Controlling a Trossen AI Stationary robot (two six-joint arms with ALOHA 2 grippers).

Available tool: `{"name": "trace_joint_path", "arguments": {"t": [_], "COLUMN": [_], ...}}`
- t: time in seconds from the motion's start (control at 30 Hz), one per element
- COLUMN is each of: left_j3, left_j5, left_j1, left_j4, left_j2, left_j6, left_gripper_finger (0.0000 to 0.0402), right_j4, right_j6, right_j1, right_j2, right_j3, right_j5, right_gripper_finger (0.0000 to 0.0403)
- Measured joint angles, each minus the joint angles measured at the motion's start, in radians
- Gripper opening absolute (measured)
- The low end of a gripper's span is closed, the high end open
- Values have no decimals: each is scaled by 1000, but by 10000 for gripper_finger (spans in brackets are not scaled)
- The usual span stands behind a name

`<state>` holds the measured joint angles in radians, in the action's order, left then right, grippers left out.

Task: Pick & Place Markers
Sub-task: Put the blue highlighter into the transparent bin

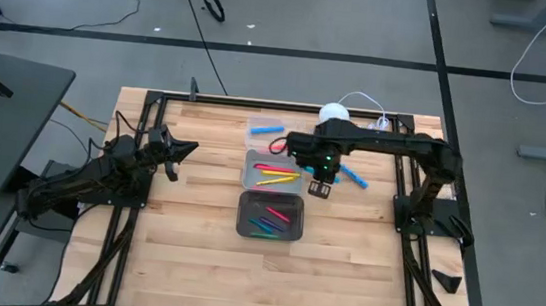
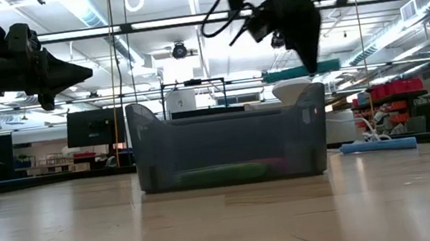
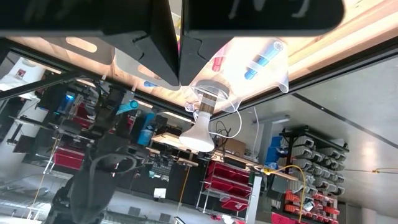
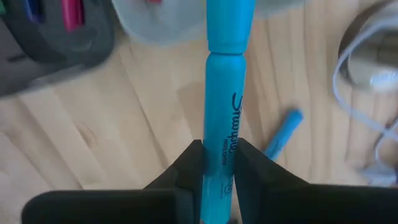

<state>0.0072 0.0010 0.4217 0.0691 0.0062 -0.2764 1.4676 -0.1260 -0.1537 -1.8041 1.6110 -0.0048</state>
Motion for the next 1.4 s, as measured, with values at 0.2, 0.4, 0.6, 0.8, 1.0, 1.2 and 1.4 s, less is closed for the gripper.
{"name": "trace_joint_path", "arguments": {"t": [0.2, 0.4, 0.6, 0.8, 1.0, 1.2, 1.4], "left_j3": [0, 0, 0, 0, 0, 0, 0], "left_j5": [0, 0, 0, 0, 0, 0, 0], "left_j1": [0, 0, 0, 0, 0, 0, 0], "left_j4": [0, 0, 0, 0, 0, 0, 0], "left_j2": [0, 0, 0, 0, 0, 0, 0], "left_j6": [0, 0, 0, 0, 0, 0, 0], "left_gripper_finger": [14, 14, 14, 14, 14, 14, 14], "right_j4": [0, 2, 32, 47, 47, 14, -29], "right_j6": [74, 150, 221, 285, 342, 390, 404], "right_j1": [-40, -82, -127, -158, -172, -187, -186], "right_j2": [-121, -248, -371, -460, -513, -517, -517], "right_j3": [156, 308, 448, 576, 655, 655, 655], "right_j5": [0, 13, 61, 83, 132, 192, 199], "right_gripper_finger": [61, 61, 61, 61, 61, 61, 61]}}
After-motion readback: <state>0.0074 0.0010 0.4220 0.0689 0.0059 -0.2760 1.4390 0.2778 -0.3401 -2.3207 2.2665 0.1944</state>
